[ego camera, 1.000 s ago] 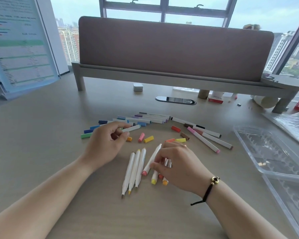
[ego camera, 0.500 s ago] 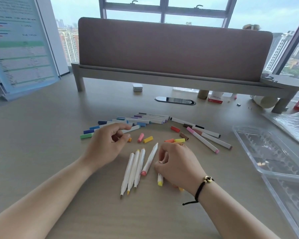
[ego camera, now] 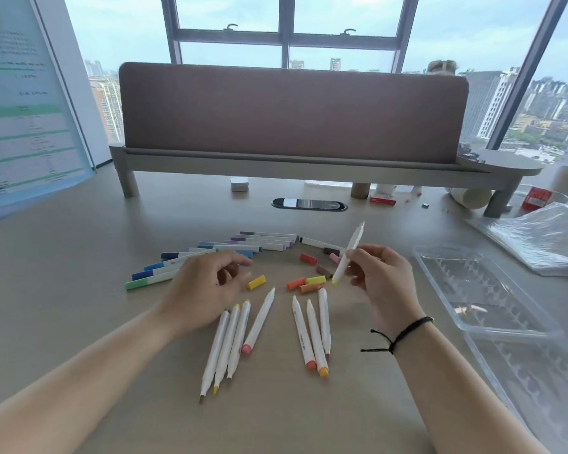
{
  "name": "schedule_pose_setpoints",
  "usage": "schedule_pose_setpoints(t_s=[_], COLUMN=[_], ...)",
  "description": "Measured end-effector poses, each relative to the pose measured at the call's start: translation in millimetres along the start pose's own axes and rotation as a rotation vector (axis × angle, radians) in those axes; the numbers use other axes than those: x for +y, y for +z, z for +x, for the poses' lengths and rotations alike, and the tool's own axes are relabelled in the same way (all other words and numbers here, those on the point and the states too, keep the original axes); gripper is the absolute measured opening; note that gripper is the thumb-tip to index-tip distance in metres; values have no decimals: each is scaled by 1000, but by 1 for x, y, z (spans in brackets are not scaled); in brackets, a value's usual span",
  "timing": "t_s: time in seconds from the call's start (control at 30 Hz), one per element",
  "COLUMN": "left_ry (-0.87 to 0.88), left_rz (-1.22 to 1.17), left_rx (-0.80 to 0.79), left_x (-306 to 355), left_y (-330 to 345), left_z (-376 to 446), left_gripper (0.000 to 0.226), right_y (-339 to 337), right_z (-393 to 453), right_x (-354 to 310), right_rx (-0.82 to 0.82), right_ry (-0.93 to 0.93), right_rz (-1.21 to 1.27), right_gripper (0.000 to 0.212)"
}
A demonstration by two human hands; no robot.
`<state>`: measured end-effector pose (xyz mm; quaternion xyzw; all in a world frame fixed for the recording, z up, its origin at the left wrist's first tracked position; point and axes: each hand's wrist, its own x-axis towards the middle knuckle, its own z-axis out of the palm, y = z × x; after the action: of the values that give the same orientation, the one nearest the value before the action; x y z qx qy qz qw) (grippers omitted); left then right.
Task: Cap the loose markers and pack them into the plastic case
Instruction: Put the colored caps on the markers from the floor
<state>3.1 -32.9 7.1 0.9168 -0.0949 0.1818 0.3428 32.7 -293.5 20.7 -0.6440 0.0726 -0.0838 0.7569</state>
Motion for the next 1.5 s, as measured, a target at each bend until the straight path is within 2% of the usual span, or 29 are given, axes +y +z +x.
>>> schedule_pose_setpoints(t_s=[0.17,0.33,0.47,0.6,0.67,0.8,0.9,1.0,1.13,1.33,1.4,1.5], left_ry=[148,65,18,37,60,74,46,-16,-96,-303,-339,-349], left_rz=[132,328,425,485,388,-53,-216,-384,-603,-1148,-1229,-1221], left_rx=[-189,-413,-448,-451,-411,-296,-277,-269,-181,-4,11,18], left_x=[44,64,73,75,74,69,56,44,30,12,10,11], left_y=[31,74,86,89,83,49,21,-2,-21,-22,-21,-21], left_z=[41,74,84,87,84,69,51,28,6,-9,-10,-14], left_gripper=[16,25,17,21,18,7,12,18,26,20,17,15], right_y=[-8,-8,-10,-9,-9,-9,-6,0,10,22,25,27], right_z=[10,8,14,17,17,16,11,4,-9,-28,-30,-34], right_x=[5,6,8,11,11,10,10,9,9,6,6,4], right_rx=[68,32,23,9,12,-22,-72,-149,-241,-386,-417,-448], right_ry=[105,112,127,126,121,118,108,81,36,-67,-81,-101], right_rz=[194,257,287,263,250,224,151,88,-30,-216,-242,-237], right_gripper=[7,10,11,13,11,11,11,6,14,16,13,16])
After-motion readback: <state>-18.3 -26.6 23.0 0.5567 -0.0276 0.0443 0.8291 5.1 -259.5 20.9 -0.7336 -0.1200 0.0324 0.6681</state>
